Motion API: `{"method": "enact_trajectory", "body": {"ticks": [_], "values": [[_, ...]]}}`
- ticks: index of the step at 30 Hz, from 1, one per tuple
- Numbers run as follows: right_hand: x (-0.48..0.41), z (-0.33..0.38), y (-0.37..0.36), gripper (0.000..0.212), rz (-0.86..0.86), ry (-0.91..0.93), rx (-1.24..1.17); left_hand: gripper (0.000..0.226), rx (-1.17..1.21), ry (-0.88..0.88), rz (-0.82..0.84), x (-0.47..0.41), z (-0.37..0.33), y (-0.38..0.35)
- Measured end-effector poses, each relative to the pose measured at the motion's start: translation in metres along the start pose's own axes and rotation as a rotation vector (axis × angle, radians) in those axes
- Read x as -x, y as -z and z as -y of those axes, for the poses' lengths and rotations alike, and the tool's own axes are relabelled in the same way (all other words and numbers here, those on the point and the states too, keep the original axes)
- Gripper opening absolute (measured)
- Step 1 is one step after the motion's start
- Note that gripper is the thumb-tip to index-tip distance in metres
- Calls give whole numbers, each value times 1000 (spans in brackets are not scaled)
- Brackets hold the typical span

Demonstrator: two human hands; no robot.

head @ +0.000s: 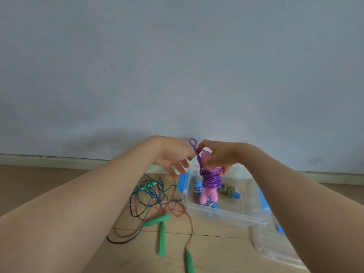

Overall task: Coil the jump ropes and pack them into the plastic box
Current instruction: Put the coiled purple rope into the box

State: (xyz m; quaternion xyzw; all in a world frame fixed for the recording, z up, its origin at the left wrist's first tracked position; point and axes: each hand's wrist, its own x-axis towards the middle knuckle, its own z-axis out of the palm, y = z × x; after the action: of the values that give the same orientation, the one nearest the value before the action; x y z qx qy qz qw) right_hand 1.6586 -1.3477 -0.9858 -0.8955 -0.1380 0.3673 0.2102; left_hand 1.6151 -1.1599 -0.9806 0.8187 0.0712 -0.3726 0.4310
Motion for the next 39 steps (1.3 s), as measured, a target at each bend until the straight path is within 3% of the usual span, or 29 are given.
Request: {"method": "enact_trajectory", "body": {"ticks": [3, 9, 11, 14, 18, 20, 23, 27, 30, 32, 35, 39], "values": [[7, -19, -3, 51, -30, -31, 391, 36, -296, -29, -56, -11, -4, -6], [-5, -56, -27, 70, 115, -123, 680, 46, -721, -79, -119, -28, 8, -9], [-15, -60, -36, 58, 99, -153, 782, 46, -795, -51, -107, -33, 16, -10], [-22, -47, -43, 29, -79, -84, 795, 44, -890, 8, -87, -38, 26, -7], [-30, 8, -58, 12, -220, 110, 654, 42, -922, 71, -85, -32, 37, 5], [-34, 39, -72, 5, -138, 185, 548, 43, -912, 113, -87, -28, 47, 16], [-39, 67, -106, 19, 93, 238, 422, 47, -914, 170, -110, -22, 69, 33], [-58, 83, -159, 27, 43, 366, 666, 45, -907, 204, -142, -14, 95, 54], [-78, 81, -193, 10, 156, 303, 751, 41, -892, 169, -164, -10, 109, 66], [-86, 78, -210, 34, 244, 225, 831, 38, -891, 156, -170, -5, 113, 70], [-89, 74, -232, 43, 297, 178, 894, 38, -887, 138, -158, 0, 116, 73], [-93, 60, -253, 55, 217, 86, 819, 37, -845, 121, -169, 2, 118, 75]]}}
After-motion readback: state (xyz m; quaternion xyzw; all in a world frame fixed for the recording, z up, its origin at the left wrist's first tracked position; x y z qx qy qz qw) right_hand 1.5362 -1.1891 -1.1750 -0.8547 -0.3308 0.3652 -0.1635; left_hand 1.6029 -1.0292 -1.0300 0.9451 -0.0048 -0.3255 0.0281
